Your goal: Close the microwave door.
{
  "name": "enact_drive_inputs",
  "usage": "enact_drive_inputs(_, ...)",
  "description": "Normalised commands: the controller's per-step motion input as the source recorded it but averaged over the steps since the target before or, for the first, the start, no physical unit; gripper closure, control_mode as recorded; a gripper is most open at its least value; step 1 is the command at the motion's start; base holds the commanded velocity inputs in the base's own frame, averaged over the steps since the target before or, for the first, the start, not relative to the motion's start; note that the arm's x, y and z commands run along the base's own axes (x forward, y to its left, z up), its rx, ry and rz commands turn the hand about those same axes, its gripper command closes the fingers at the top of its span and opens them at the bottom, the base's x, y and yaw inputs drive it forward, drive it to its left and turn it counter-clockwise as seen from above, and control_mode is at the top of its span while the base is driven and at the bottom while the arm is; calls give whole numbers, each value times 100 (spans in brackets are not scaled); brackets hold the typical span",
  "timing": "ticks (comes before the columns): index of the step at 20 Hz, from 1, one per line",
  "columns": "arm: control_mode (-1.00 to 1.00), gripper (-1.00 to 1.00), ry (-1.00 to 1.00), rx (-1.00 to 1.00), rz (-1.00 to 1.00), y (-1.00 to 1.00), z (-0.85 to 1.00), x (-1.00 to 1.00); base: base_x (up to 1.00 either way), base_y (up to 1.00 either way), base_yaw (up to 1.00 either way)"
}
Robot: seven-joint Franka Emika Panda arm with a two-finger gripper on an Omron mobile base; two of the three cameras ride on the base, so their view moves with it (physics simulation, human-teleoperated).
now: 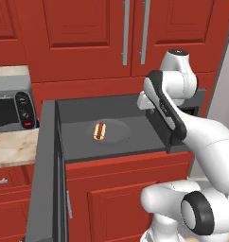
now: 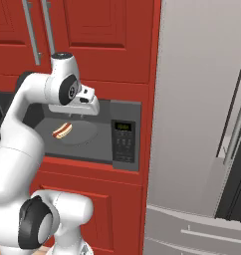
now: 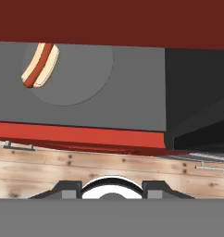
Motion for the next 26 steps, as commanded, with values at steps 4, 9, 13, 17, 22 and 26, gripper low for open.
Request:
enact_drive_inputs(4,100,-100,0,0,0,0,0,0,-8,0,0)
enact_drive_inputs(9,100,-100,0,0,0,0,0,0,-44,0,0)
enact_drive_inputs(13,100,-100,0,0,0,0,0,0,-70,3,0)
enact_drive_inputs(17,100,-100,0,0,0,0,0,0,-70,4,0)
enact_drive_inputs(22,100,-100,0,0,0,0,0,0,-67,4,0)
enact_drive_inputs(26,100,-100,0,0,0,0,0,0,-49,25,0)
